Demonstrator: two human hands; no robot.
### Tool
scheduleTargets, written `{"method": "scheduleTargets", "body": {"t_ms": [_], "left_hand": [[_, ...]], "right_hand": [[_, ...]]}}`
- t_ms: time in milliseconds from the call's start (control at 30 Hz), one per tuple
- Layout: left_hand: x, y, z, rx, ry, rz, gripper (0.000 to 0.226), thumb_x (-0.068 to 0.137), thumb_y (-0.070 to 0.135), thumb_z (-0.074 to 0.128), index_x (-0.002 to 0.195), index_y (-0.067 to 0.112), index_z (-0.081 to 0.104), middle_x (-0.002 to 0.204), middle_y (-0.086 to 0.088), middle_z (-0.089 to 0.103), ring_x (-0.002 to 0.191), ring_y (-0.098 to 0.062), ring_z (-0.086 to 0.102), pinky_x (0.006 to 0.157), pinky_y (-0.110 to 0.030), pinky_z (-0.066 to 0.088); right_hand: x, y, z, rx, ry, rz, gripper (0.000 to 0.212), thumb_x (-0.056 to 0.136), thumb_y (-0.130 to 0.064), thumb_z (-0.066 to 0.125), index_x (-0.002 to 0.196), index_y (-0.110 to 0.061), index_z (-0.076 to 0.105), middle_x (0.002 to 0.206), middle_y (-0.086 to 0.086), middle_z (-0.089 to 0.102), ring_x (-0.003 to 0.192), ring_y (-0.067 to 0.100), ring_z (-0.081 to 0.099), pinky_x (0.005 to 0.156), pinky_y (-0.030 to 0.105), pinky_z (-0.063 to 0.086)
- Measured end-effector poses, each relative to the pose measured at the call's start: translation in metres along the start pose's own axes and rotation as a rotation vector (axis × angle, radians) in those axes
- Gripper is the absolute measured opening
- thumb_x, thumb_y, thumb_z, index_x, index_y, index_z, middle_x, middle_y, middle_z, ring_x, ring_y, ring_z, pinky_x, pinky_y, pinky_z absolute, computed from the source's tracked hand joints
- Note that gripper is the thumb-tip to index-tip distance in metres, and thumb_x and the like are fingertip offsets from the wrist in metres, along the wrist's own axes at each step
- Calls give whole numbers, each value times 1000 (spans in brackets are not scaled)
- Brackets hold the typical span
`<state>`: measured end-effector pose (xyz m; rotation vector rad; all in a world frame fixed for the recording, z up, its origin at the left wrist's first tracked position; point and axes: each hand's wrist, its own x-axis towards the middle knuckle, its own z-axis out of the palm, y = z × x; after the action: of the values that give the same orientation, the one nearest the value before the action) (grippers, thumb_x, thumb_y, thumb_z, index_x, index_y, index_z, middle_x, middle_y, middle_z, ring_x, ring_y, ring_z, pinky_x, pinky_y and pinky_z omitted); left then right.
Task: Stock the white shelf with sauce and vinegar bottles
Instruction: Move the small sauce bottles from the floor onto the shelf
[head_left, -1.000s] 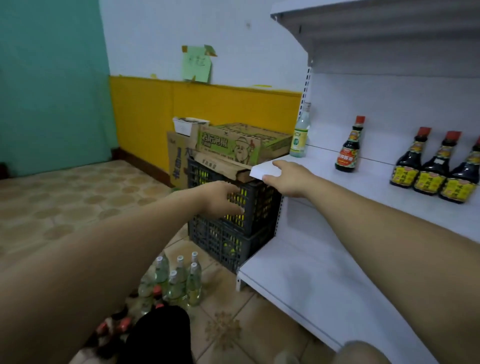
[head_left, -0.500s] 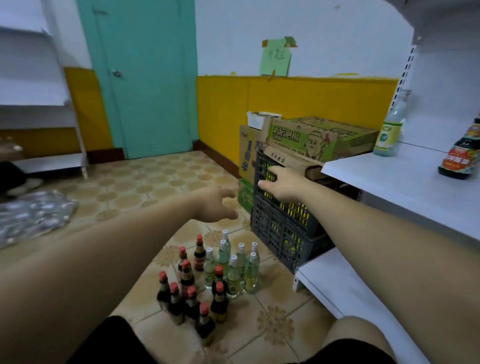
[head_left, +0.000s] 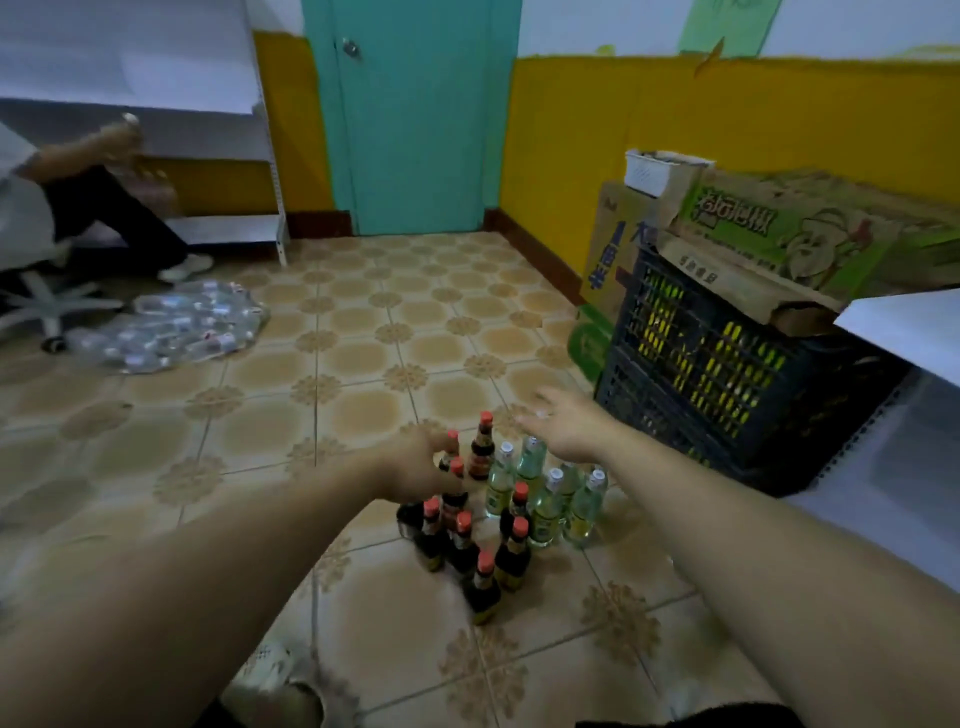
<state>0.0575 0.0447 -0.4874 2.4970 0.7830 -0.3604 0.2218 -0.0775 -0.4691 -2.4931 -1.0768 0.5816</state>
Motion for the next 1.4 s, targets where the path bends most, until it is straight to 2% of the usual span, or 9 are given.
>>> {"method": "scheduleTargets", "body": {"t_ms": [133, 267, 467, 633, 867, 967, 1100, 1267, 1400], "left_hand": [[43, -30, 46, -36, -124, -56, 67, 87, 45, 61, 145, 22, 36, 145, -8, 43, 127, -27, 44, 102, -35, 39], [90, -53, 101, -130, -262, -91, 67, 90, 34, 61, 147, 17, 30, 150, -8, 35, 133, -27, 38, 104, -33, 36], [161, -82, 177, -154, -395, -163, 77, 89, 33, 64, 151, 20, 20, 155, -6, 26, 139, -25, 31, 108, -32, 31], [209, -101, 225, -164, -478, -208, 83, 89, 33, 64, 152, 19, 14, 157, -7, 21, 140, -26, 29, 108, -32, 30], [241, -114, 261, -196, -537, -228, 85, 88, 31, 65, 153, 19, 12, 158, -7, 20, 141, -26, 28, 109, -31, 30], [243, -113, 263, -202, -547, -217, 86, 88, 29, 66, 153, 18, 11, 158, -7, 20, 140, -26, 30, 109, -32, 31], [236, -106, 245, -200, -485, -150, 93, 83, 25, 72, 152, 20, 11, 156, -7, 24, 138, -26, 32, 108, -32, 32], [199, -89, 194, -324, -362, -22, 108, 78, 25, 77, 153, 22, 0, 159, -2, 17, 143, -23, 24, 108, -27, 29], [149, -64, 143, -606, -183, 83, 116, 75, 18, 79, 145, 49, -8, 154, 6, 26, 135, -19, 39, 100, -32, 45]], "right_hand": [[33, 20, 56, 8, -139, 18, 66, 98, -45, 48, 154, -20, 23, 158, 5, 29, 137, 28, 38, 104, 33, 35], [67, 59, 126, 68, -261, 96, 66, 96, -45, 52, 151, -17, 29, 154, 5, 35, 135, 25, 41, 103, 31, 39], [108, 108, 206, 143, -398, 198, 68, 95, -42, 55, 151, -16, 28, 154, 8, 35, 138, 27, 37, 110, 37, 35], [133, 137, 257, 126, -507, 226, 67, 93, -28, 61, 150, -18, 29, 152, 10, 33, 136, 30, 37, 106, 35, 34], [155, 156, 297, 38, -491, 137, 39, 92, -23, 62, 129, -21, 50, 128, 8, 53, 114, 31, 52, 94, 38, 45], [153, 157, 298, 60, -464, 109, 29, 94, -27, 57, 121, -19, 48, 117, 7, 57, 107, 31, 55, 87, 41, 47], [140, 146, 266, 240, -382, 128, 21, 98, -29, 51, 115, -20, 45, 105, -2, 49, 101, 24, 52, 82, 37, 43], [115, 104, 184, 366, -112, 0, 10, 99, -30, 50, 104, -25, 42, 93, -8, 49, 88, 12, 49, 66, 23, 35], [96, 57, 104, 464, 145, -51, 16, 100, -38, 46, 109, -24, 48, 99, -6, 55, 95, 14, 54, 76, 29, 39]]}}
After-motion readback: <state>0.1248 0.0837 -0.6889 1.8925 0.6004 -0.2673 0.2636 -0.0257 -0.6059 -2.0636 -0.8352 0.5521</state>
